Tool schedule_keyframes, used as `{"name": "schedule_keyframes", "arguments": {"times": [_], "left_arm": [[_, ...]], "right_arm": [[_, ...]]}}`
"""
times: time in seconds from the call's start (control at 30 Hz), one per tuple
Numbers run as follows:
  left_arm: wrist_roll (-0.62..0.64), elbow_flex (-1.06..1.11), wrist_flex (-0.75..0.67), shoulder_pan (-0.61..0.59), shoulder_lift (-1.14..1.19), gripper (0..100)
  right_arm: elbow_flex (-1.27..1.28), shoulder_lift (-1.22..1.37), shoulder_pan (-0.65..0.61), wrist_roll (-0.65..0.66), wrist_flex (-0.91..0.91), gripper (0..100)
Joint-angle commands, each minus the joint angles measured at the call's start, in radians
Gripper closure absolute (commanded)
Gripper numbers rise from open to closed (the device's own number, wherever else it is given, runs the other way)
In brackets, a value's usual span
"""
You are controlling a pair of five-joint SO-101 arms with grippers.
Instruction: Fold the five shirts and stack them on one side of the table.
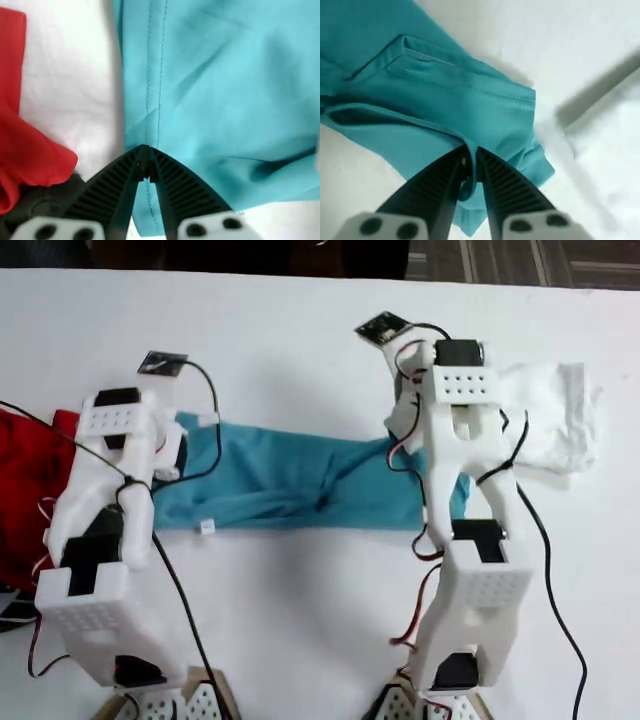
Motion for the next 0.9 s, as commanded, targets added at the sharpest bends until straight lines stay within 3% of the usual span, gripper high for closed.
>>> {"name": "schedule_keyframes", "arguments": {"times": [0.0,0.1,0.33,0.5,0.63,0.87], "left_arm": [[0.006,-0.036,-0.005,-0.006,-0.006,97],[0.006,-0.035,-0.003,-0.006,-0.006,97],[0.008,-0.054,0.029,-0.006,-0.014,97],[0.040,-0.116,0.081,-0.018,-0.014,97],[0.115,-0.124,0.052,-0.066,-0.006,96],[0.121,-0.125,-0.002,-0.071,-0.005,78]], "right_arm": [[-0.043,0.048,0.013,0.006,-0.030,98.0],[-0.044,0.120,0.007,0.005,-0.070,97.2],[-0.077,0.127,0.068,-0.006,-0.133,79.9],[-0.161,0.047,0.124,-0.115,-0.099,80.5],[-0.199,-0.025,0.128,-0.121,-0.019,80.4],[-0.210,-0.166,0.120,-0.120,0.113,80.4]]}}
